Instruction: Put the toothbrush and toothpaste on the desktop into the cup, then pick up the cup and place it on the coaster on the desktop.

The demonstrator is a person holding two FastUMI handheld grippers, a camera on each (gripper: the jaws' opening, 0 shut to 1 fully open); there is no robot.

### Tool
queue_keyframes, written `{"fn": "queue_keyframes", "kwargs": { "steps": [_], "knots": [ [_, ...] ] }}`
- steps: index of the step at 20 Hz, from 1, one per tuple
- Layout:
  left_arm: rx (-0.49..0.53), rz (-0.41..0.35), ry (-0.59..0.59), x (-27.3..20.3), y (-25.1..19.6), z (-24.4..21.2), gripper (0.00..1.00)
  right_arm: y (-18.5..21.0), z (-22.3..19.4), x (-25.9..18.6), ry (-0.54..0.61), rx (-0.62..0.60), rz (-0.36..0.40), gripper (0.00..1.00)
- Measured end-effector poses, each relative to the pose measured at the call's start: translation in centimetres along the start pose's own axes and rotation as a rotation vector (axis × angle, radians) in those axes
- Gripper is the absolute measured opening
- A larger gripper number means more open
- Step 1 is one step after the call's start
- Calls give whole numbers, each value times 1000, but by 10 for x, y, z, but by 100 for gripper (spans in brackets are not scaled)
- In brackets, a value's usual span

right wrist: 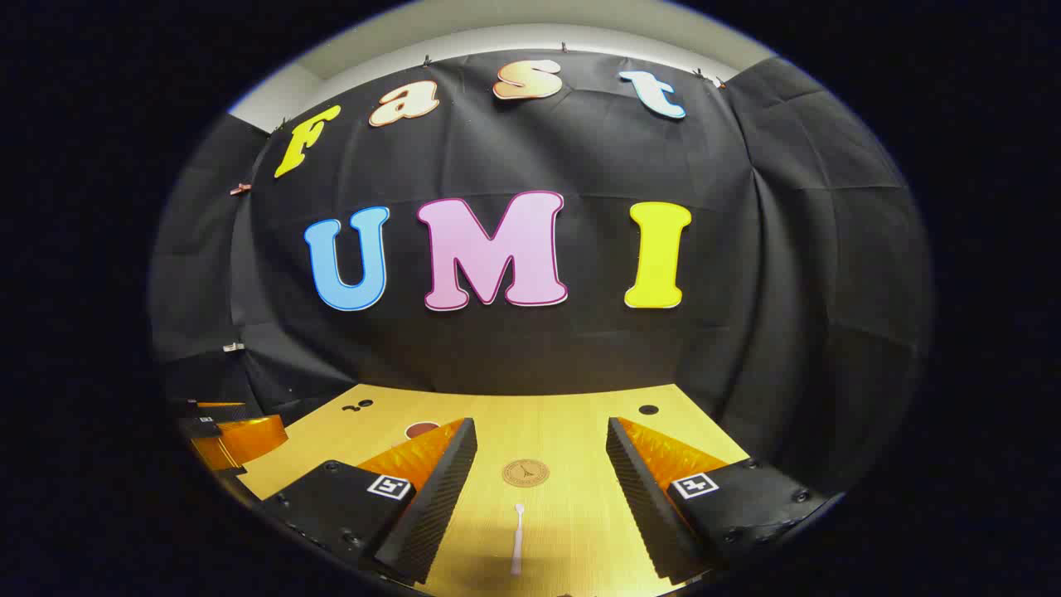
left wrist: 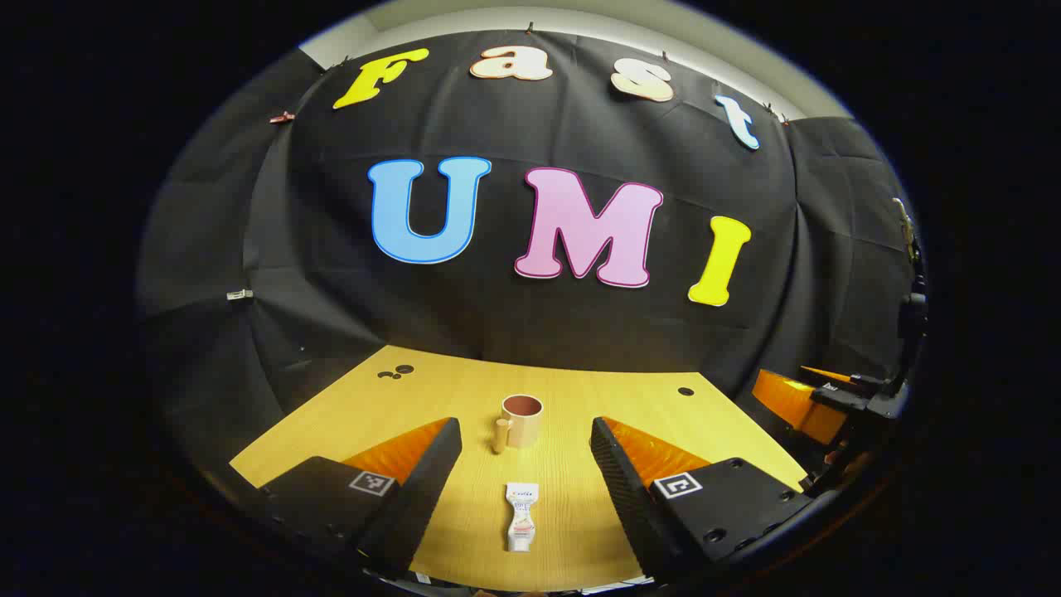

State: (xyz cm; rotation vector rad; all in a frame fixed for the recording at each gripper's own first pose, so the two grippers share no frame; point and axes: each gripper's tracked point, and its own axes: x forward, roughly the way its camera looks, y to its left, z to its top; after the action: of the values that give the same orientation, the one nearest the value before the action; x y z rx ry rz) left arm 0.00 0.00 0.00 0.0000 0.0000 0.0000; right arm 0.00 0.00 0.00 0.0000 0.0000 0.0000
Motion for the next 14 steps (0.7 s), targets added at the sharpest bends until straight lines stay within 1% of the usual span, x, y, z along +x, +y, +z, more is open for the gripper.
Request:
{"fn": "queue_keyframes", "kwargs": {
  "steps": [4, 10, 13, 14],
  "knots": [
    [11, 35, -8, 3, 9, 2, 98, 1, -2, 7, 12, -2, 12, 97],
    [-4, 73, -6, 10, 30, 0, 98, 1, 0, 17, 14, -3, 28, 97],
    [-3, 80, 10, 12, 40, -2, 98, 9, 1, 27, 22, -2, 51, 96],
    [4, 93, 15, 13, 46, -4, 97, 13, 3, 31, 18, -4, 56, 96]
  ]
}}
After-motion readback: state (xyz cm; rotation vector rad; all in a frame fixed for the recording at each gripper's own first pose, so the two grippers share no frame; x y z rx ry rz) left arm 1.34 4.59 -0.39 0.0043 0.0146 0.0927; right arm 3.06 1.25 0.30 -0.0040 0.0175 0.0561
